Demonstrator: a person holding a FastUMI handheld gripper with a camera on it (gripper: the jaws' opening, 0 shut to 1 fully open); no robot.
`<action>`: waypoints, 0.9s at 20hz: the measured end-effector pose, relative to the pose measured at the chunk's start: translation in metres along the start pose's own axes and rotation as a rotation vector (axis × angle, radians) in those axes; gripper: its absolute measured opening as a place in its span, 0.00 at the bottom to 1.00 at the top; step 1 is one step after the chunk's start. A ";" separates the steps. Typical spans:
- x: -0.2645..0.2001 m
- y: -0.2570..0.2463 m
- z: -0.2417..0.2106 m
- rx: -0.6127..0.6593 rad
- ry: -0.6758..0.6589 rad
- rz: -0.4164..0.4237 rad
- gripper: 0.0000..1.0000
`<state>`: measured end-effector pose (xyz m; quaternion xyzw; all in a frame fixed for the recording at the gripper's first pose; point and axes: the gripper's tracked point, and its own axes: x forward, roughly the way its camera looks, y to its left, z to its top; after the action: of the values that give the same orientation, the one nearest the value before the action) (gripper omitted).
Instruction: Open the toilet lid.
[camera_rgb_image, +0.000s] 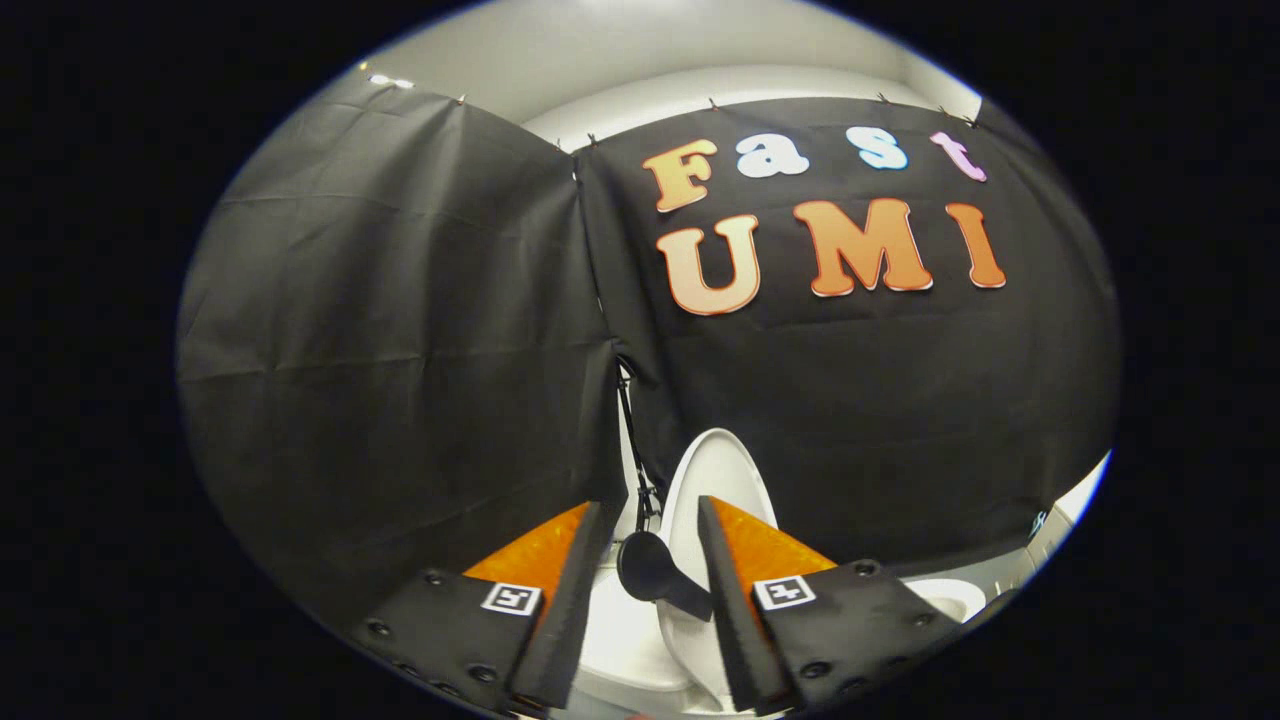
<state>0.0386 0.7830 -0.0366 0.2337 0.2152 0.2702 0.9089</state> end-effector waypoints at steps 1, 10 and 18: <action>-0.006 0.000 0.005 -0.002 -0.007 0.008 0.64; -0.062 -0.046 0.107 -0.079 -0.090 0.044 0.86; -0.138 -0.162 0.198 -0.080 -0.129 -0.014 0.87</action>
<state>0.0993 0.5195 0.0704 0.2125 0.1471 0.2567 0.9313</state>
